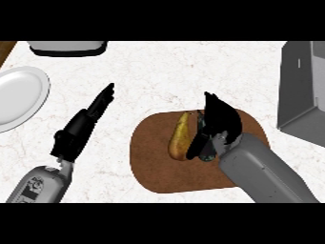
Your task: Pick the eggplant from the cutting board and place it in the cardboard box
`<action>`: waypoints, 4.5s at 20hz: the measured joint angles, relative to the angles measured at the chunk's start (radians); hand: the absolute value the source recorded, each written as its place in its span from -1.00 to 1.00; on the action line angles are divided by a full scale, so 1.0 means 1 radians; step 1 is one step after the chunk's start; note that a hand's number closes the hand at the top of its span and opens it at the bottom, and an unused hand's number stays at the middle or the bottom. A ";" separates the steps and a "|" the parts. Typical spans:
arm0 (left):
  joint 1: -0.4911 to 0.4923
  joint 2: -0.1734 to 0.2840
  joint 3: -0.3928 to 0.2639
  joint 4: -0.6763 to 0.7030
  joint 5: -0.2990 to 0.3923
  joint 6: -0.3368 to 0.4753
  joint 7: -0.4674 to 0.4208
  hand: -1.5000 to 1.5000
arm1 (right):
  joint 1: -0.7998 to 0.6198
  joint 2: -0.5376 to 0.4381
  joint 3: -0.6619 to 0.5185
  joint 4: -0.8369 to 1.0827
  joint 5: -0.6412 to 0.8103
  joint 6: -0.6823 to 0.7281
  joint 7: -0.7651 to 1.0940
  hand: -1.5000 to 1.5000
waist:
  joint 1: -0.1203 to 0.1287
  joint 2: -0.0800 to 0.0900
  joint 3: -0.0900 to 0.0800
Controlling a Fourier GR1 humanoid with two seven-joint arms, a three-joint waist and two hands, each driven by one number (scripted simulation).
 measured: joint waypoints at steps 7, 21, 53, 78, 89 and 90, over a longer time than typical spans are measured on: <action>0.011 -0.017 0.006 0.008 -0.017 -0.008 -0.016 0.00 | 0.028 0.049 -0.023 0.021 0.020 0.022 -0.011 -1.00 | 0.001 0.001 0.000; 0.018 -0.033 0.038 0.026 -0.031 -0.040 -0.034 0.00 | 0.103 0.111 -0.065 0.070 0.069 0.068 -0.041 -1.00 | 0.000 -0.005 -0.002; 0.045 -0.059 0.089 -0.008 -0.073 -0.062 -0.008 0.00 | 0.344 -0.382 -0.165 -0.127 0.345 -0.058 -0.657 1.00 | -0.034 -0.008 0.001; 0.025 -0.098 0.123 -0.008 -0.098 -0.118 0.014 0.00 | 0.662 -0.624 -0.923 -0.831 -0.050 0.051 -0.650 1.00 | -0.009 0.001 0.000; 0.020 -0.134 0.137 0.017 -0.140 -0.140 -0.010 0.00 | 0.426 -0.630 -0.977 -0.556 -0.052 0.135 -0.693 1.00 | 0.007 0.005 0.001; 0.014 -0.139 0.138 0.032 -0.145 -0.140 -0.017 0.00 | 0.387 -0.632 -0.963 -0.513 -0.044 0.130 -0.698 1.00 | 0.009 0.006 0.001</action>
